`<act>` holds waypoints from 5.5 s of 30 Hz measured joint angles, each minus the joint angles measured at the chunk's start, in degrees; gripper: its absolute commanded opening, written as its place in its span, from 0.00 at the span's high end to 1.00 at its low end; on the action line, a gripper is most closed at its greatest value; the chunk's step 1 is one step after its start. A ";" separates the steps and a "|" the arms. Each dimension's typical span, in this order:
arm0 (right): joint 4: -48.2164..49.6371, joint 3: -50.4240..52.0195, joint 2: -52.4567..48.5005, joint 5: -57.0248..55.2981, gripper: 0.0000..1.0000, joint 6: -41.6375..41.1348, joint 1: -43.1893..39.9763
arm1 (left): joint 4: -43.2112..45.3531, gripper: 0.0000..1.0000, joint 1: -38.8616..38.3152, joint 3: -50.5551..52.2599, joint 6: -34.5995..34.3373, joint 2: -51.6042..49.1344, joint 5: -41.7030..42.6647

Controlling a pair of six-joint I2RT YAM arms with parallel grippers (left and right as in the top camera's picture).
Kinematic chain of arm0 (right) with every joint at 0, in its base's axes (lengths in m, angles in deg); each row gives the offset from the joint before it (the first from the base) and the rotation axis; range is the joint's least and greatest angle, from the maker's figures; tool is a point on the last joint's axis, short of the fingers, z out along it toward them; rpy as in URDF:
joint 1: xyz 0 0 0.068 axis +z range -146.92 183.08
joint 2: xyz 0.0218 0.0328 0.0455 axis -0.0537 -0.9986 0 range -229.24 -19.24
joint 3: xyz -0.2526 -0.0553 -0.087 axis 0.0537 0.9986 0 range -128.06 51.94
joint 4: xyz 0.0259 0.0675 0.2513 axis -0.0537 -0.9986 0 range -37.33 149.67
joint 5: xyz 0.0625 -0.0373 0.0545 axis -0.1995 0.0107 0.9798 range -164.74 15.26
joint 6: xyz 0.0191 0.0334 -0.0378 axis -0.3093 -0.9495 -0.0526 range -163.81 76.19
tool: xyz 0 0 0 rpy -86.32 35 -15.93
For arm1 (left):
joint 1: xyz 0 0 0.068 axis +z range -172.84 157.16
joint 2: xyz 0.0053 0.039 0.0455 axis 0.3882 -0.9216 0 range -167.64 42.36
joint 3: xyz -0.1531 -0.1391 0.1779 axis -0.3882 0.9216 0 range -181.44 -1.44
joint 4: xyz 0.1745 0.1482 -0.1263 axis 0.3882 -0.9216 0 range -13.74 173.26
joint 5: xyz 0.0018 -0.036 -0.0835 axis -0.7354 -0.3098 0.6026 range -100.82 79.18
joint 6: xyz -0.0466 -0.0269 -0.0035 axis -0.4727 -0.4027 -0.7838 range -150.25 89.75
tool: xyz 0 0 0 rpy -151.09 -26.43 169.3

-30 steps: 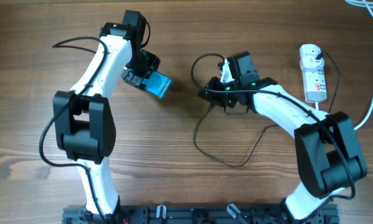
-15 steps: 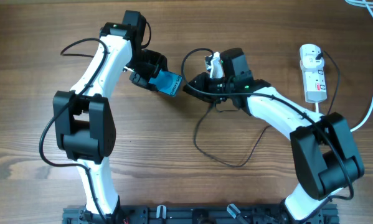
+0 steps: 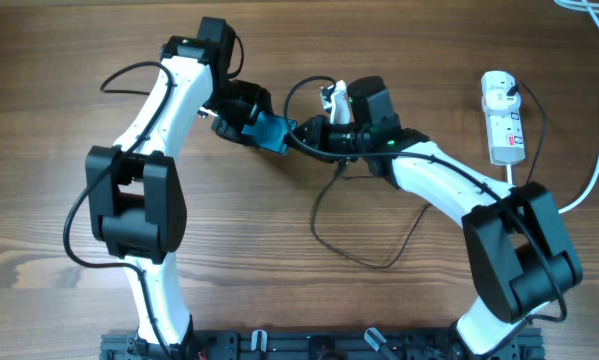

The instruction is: Plug charger to phone and switch on socket

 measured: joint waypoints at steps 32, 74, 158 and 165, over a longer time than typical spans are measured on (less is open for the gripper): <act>-3.76 0.44 -0.92 -8.22 0.96 -2.01 -2.23 | 1.99 0.85 -6.58 -0.96 -2.89 -0.31 4.70; -3.69 0.42 17.94 -31.98 0.96 -50.12 -5.33 | 30.14 0.69 -2.99 -0.96 -0.92 -0.31 42.53; -21.92 -0.11 0.20 -19.56 0.61 0.09 -7.45 | 4.20 0.96 9.57 -1.42 72.15 -0.44 46.53; -21.92 -0.11 -0.02 -19.61 0.66 -1.22 -7.41 | 4.61 0.96 9.57 -1.42 68.48 -0.44 41.99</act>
